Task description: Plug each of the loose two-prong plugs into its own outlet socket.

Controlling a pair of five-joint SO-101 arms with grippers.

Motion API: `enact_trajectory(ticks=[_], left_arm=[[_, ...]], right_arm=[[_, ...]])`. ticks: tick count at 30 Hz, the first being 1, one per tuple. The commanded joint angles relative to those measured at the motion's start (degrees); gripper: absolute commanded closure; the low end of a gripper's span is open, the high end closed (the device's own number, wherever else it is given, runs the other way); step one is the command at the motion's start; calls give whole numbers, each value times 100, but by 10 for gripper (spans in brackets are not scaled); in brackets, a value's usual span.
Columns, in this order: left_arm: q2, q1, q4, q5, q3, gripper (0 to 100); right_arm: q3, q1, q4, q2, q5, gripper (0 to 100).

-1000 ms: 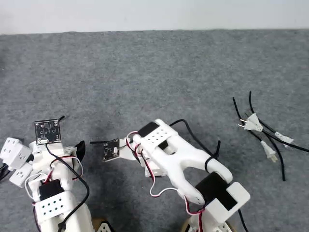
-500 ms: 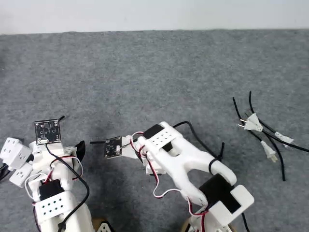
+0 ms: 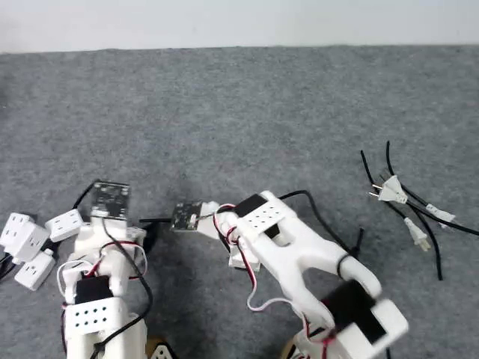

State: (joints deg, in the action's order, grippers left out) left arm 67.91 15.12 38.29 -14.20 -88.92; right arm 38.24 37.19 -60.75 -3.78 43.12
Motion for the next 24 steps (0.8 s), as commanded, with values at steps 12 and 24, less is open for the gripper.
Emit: enact_trajectory(ticks=[12,24], left_arm=[[53,-1714,-1108,2286,-75,670],[53,-3534,-1178,3253,-75,670]], right_arm=[[193,-1051,-778,-2352,-1503,991],[580,-1112,-84,-2404,-1521,991]])
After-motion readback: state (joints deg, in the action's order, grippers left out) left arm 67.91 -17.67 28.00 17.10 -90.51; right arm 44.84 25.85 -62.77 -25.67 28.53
